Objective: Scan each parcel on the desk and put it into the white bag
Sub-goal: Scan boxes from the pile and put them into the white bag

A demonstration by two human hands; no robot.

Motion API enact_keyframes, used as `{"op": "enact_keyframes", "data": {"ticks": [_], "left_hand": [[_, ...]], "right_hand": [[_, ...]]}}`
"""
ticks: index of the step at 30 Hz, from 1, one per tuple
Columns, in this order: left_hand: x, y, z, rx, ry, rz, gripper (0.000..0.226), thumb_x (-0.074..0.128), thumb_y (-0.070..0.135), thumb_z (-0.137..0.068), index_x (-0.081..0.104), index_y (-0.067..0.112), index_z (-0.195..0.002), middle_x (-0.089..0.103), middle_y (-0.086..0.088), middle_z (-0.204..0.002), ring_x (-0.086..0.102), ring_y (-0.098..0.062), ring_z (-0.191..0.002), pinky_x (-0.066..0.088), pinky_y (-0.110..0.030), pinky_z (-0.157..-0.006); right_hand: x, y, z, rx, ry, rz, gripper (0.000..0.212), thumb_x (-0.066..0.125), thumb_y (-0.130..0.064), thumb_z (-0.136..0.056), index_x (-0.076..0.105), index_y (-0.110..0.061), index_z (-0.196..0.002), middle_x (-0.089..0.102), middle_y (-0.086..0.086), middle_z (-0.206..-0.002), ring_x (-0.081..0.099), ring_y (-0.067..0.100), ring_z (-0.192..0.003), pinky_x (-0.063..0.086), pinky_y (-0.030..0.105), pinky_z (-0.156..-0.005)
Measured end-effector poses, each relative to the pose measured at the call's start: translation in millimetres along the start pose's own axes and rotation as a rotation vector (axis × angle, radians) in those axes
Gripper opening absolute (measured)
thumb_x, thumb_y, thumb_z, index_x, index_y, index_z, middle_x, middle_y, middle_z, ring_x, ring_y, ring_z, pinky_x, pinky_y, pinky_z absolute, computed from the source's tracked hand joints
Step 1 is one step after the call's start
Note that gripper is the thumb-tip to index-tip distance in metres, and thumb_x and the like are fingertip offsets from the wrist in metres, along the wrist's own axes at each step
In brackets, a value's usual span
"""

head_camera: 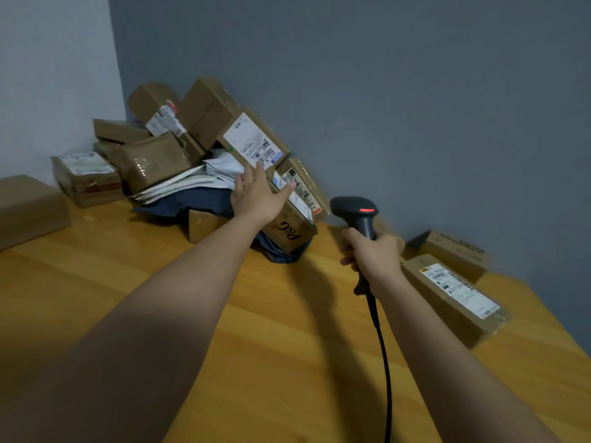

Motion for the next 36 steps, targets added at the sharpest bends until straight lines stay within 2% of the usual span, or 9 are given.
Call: {"op": "enact_keyframes", "data": {"ticks": [2, 4, 11, 17, 22, 27, 32, 34, 36], "left_hand": [[3, -1, -7, -0.071, 0.001, 0.026, 0.077, 0.048, 0.068, -0.087, 0.037, 0.015, -0.141, 0.035, -0.012, -0.150, 0.023, -0.034, -0.140, 0.024, -0.051, -0.110], [5, -3, -7, -0.117, 0.026, 0.093, 0.067, 0.059, 0.057, -0.085, 0.042, 0.012, -0.131, 0.046, -0.011, -0.139, 0.033, -0.035, -0.131, 0.034, -0.048, -0.102], [11, -7, 24, -0.173, -0.060, 0.365, 0.047, 0.069, 0.034, -0.080, 0.032, 0.023, -0.108, 0.042, -0.007, -0.128, 0.047, -0.029, -0.115, 0.046, -0.046, -0.097], [4, -2, 55, -0.150, -0.068, 0.417, 0.086, 0.071, 0.036, -0.078, 0.016, 0.035, -0.145, 0.025, -0.008, -0.151, 0.026, -0.035, -0.136, 0.031, -0.054, -0.109], [-19, -20, 96, -0.218, -0.290, 0.541, 0.120, 0.081, 0.042, -0.071, -0.007, 0.036, -0.152, 0.012, -0.008, -0.161, 0.025, -0.036, -0.142, 0.028, -0.055, -0.113], [-45, -36, 146, -0.169, -0.387, 0.543, 0.108, 0.081, 0.040, -0.072, 0.009, 0.032, -0.153, 0.026, -0.010, -0.156, 0.040, -0.032, -0.133, 0.035, -0.049, -0.109], [-72, -41, 181, -0.179, -0.380, 0.744, 0.095, 0.080, 0.019, -0.074, 0.024, 0.035, -0.149, 0.048, -0.015, -0.138, 0.060, -0.023, -0.099, 0.055, -0.039, -0.080], [-79, -41, 192, -0.145, -0.355, 0.738, 0.091, 0.080, 0.019, -0.074, 0.029, 0.033, -0.148, 0.047, -0.012, -0.138, 0.056, -0.020, -0.104, 0.052, -0.032, -0.074], [-84, -43, 200, -0.102, -0.316, 0.709, 0.084, 0.081, 0.023, -0.073, 0.037, 0.032, -0.144, 0.045, -0.010, -0.141, 0.050, -0.021, -0.116, 0.050, -0.035, -0.086]], "right_hand": [[0, -3, -2, -0.010, -0.020, -0.015, 0.019, 0.062, -0.023, -0.093, 0.058, -0.010, -0.106, 0.066, 0.007, -0.080, 0.062, 0.014, -0.059, 0.047, 0.023, -0.052], [-1, -4, -2, -0.013, -0.028, -0.018, 0.018, 0.062, -0.022, -0.093, 0.058, -0.010, -0.105, 0.066, 0.007, -0.079, 0.062, 0.014, -0.059, 0.047, 0.023, -0.052], [-9, -2, 15, -0.005, -0.042, -0.006, 0.024, 0.062, -0.021, -0.094, 0.056, -0.007, -0.113, 0.068, 0.011, -0.086, 0.063, 0.018, -0.063, 0.046, 0.024, -0.053], [-32, -1, 41, 0.017, -0.084, 0.000, 0.024, 0.063, -0.023, -0.093, 0.057, -0.008, -0.111, 0.068, 0.009, -0.086, 0.063, 0.016, -0.063, 0.047, 0.023, -0.053], [-58, -1, 81, 0.026, -0.141, -0.030, 0.012, 0.064, -0.023, -0.093, 0.056, -0.015, -0.099, 0.069, 0.009, -0.085, 0.062, 0.015, -0.060, 0.048, 0.023, -0.055], [-69, 2, 124, 0.047, -0.178, -0.065, 0.013, 0.064, -0.022, -0.093, 0.056, -0.014, -0.100, 0.070, 0.011, -0.086, 0.062, 0.016, -0.061, 0.046, 0.024, -0.054], [-67, 7, 160, 0.039, -0.235, -0.077, 0.017, 0.064, -0.021, -0.092, 0.057, -0.011, -0.104, 0.069, 0.012, -0.088, 0.060, 0.019, -0.065, 0.045, 0.026, -0.055], [-60, 11, 170, 0.021, -0.225, -0.071, 0.013, 0.065, -0.022, -0.092, 0.058, -0.014, -0.099, 0.070, 0.013, -0.092, 0.061, 0.021, -0.071, 0.046, 0.028, -0.058], [-50, 16, 175, -0.002, -0.167, -0.046, 0.010, 0.067, -0.025, -0.090, 0.058, -0.020, -0.092, 0.069, 0.012, -0.093, 0.064, 0.022, -0.075, 0.051, 0.035, -0.064]]}}
Point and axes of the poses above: each hand's wrist, its own z-axis away from the middle knuckle, its own x-axis out of the palm, y = z × x, the point moved 1 cm from there along -z, towards the middle knuckle
